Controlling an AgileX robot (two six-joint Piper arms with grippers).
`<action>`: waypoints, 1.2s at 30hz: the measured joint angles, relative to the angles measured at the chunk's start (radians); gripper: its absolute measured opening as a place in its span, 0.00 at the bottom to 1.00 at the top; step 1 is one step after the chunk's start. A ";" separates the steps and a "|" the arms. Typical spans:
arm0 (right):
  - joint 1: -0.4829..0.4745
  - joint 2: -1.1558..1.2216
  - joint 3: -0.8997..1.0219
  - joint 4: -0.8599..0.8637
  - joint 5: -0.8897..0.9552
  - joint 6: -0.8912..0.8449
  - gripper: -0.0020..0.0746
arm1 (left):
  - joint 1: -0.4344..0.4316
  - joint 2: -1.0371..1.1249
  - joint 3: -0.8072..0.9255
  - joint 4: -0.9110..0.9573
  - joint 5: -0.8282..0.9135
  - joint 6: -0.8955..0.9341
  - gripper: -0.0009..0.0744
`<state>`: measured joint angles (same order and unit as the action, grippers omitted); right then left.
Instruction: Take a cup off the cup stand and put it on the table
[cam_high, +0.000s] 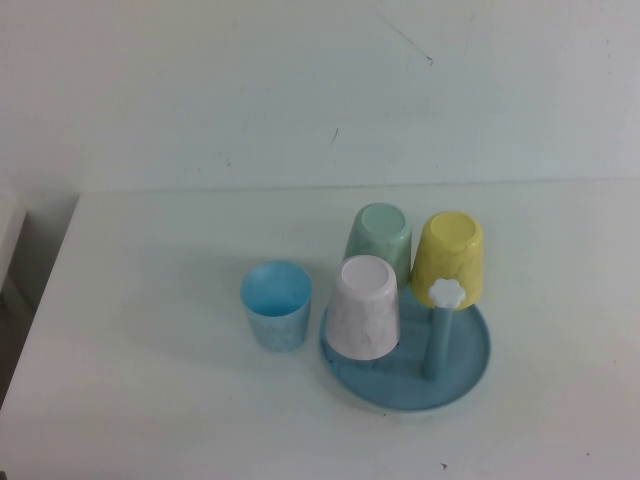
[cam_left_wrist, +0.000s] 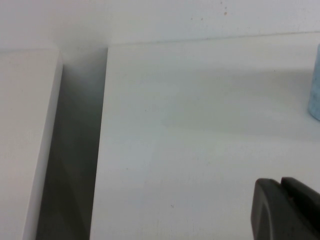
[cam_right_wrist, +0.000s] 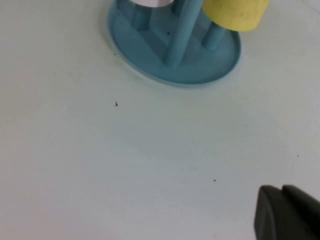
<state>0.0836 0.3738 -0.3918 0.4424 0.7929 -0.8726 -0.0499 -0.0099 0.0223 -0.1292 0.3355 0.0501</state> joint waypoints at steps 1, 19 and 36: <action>0.000 0.000 0.000 0.000 0.000 0.000 0.02 | 0.000 0.000 0.000 0.000 0.000 0.000 0.01; 0.000 0.000 0.000 0.002 0.000 0.000 0.02 | 0.000 0.000 0.000 0.000 0.001 0.000 0.01; 0.000 -0.194 0.200 -0.336 -0.399 0.354 0.02 | 0.000 -0.002 0.000 0.000 0.002 0.000 0.01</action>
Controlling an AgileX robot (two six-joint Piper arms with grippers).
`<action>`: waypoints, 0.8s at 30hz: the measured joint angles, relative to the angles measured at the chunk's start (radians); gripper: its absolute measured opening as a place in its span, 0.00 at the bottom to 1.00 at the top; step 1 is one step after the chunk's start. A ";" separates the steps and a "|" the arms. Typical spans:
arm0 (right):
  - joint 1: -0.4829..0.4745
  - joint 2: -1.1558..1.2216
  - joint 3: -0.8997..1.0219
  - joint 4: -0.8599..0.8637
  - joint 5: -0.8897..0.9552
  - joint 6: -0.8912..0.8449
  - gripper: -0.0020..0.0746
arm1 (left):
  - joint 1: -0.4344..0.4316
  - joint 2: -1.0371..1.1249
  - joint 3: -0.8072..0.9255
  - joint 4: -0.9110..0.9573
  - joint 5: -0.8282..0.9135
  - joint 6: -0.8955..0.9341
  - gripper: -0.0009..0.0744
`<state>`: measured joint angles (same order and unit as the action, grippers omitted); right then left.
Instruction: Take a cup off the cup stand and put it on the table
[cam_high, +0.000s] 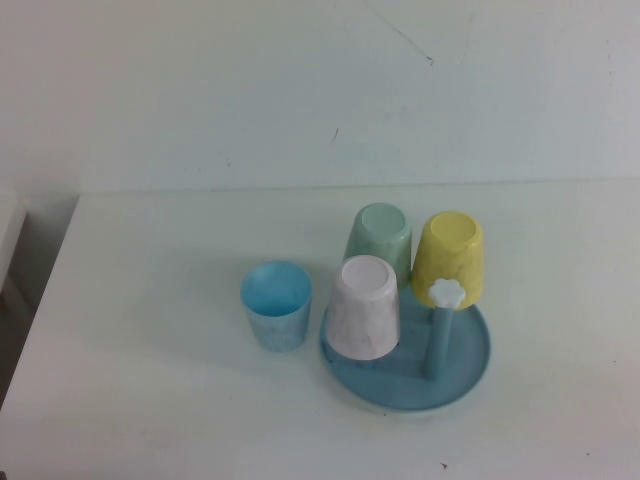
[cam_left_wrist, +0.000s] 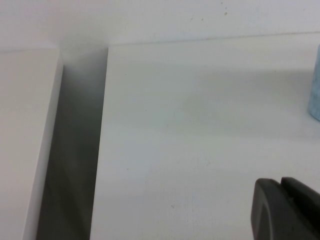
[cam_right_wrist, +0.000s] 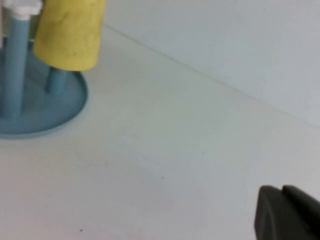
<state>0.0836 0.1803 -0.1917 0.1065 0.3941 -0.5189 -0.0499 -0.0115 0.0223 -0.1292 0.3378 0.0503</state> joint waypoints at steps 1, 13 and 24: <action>0.000 -0.026 0.036 -0.051 -0.032 0.077 0.02 | 0.000 0.000 0.000 0.000 0.000 0.000 0.01; 0.000 -0.173 0.218 -0.176 -0.045 0.331 0.02 | 0.000 0.000 0.000 0.000 0.000 -0.004 0.01; -0.026 -0.173 0.218 -0.174 -0.043 0.343 0.02 | 0.000 0.000 0.000 0.000 0.000 -0.004 0.01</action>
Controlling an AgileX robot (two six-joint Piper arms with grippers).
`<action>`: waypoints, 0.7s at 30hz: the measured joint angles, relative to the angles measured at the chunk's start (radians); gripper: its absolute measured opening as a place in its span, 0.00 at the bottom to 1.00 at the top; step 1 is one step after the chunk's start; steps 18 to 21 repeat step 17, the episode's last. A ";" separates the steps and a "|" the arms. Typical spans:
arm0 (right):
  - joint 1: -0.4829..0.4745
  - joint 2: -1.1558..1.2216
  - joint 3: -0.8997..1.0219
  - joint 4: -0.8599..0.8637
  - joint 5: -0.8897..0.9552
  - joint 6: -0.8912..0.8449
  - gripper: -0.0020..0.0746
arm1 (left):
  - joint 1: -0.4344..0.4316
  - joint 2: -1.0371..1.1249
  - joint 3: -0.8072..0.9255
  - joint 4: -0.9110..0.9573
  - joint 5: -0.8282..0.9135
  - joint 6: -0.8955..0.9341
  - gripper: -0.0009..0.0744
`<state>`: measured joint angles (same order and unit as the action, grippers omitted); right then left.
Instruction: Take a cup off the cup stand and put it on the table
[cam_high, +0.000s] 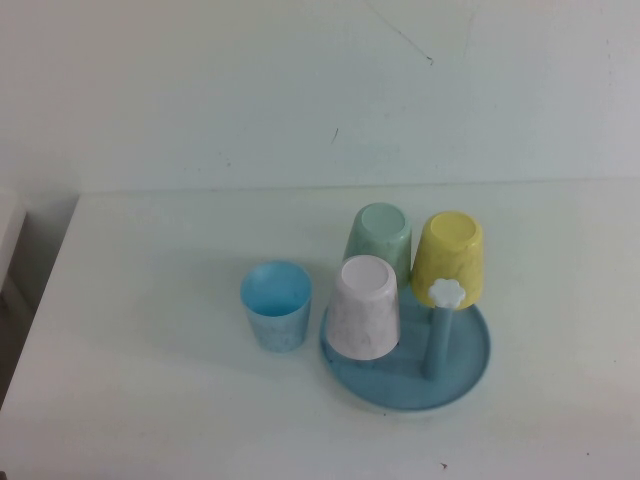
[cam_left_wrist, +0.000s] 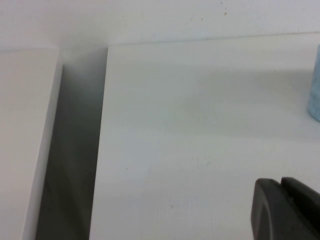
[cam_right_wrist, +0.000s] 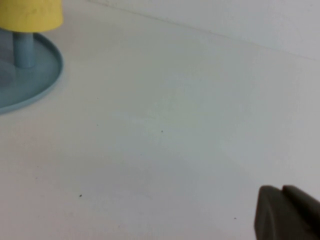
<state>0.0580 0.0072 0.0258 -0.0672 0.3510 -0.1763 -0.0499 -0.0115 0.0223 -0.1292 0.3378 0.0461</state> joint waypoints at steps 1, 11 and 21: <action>-0.010 0.000 0.000 0.000 0.000 0.000 0.02 | 0.000 0.000 0.000 0.000 0.000 0.000 0.01; -0.040 -0.001 0.000 0.002 0.000 0.025 0.02 | 0.000 0.000 0.000 0.000 0.000 0.000 0.01; -0.040 -0.001 0.000 0.004 0.000 0.045 0.02 | 0.000 0.000 0.000 0.000 0.000 0.004 0.01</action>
